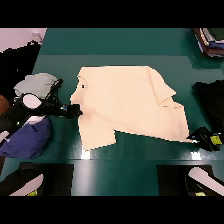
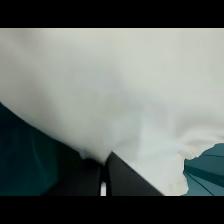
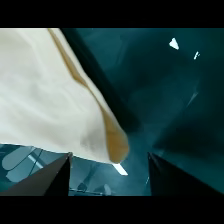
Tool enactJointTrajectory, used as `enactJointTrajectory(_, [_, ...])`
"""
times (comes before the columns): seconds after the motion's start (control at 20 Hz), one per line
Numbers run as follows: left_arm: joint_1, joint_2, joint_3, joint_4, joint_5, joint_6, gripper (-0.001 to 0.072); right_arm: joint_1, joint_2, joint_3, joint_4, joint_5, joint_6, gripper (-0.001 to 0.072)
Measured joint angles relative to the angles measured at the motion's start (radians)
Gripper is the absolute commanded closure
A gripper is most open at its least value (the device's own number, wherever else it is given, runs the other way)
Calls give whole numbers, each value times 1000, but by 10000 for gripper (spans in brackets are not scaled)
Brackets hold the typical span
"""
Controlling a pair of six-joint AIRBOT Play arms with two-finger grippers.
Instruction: Fold the shirts.
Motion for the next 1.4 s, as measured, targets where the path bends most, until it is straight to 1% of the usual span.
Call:
enactJointTrajectory(0.1, [0, 1, 1, 0, 0, 3, 684, -5, -11, -12, 12, -11, 5, 265])
enactJointTrajectory(0.15, [0, 1, 1, 0, 0, 3, 684, -6, -13, -16, 20, -18, 6, 284])
enactJointTrajectory(0.2, [0, 1, 1, 0, 0, 4, 683, -8, -16, -19, 26, -24, 6, 381])
enactJointTrajectory(0.25, [0, 1, 1, 0, 0, 4, 683, -8, -18, -22, 25, -39, 6, 432])
enactJointTrajectory(0.3, [0, 0, 1, 0, 0, 5, 684, -8, -19, -24, 29, -47, 6, 463])
enactJointTrajectory(0.35, [0, 1, 1, 0, -1, 5, 684, -6, -21, -24, 33, -52, 5, 582])
enactJointTrajectory(0.4, [0, 1, 1, 0, -1, 6, 684, 2, -22, -27, 31, -64, 0, 678])
enactJointTrajectory(0.45, [0, 1, 1, 0, -1, 6, 684, 13, -23, -27, 29, -71, -5, 697])
enactJointTrajectory(0.6, [0, 0, 4, 22, -6, 7, 685, 79, -23, -20, 29, -69, -19, 698])
enactJointTrajectory(0.7, [0, 6, 29, 55, -35, 7, 685, 148, -5, 5, 22, -69, -21, 698])
enactJointTrajectory(0.9, [2, 61, 172, 161, -110, 6, 684, 322, 104, 149, 31, -47, 28, 698])
enactJointTrajectory(1.05, [5, 140, 352, 242, -164, 6, 683, 429, 200, 335, 33, -56, 77, 699])
enactJointTrajectory(1.15, [6, 201, 514, 281, -196, 6, 683, 475, 254, 490, 35, -88, 98, 699])
enactJointTrajectory(1.4, [8, 299, 953, 315, -247, -24, 684, 494, 349, 908, 34, -148, 120, 698])
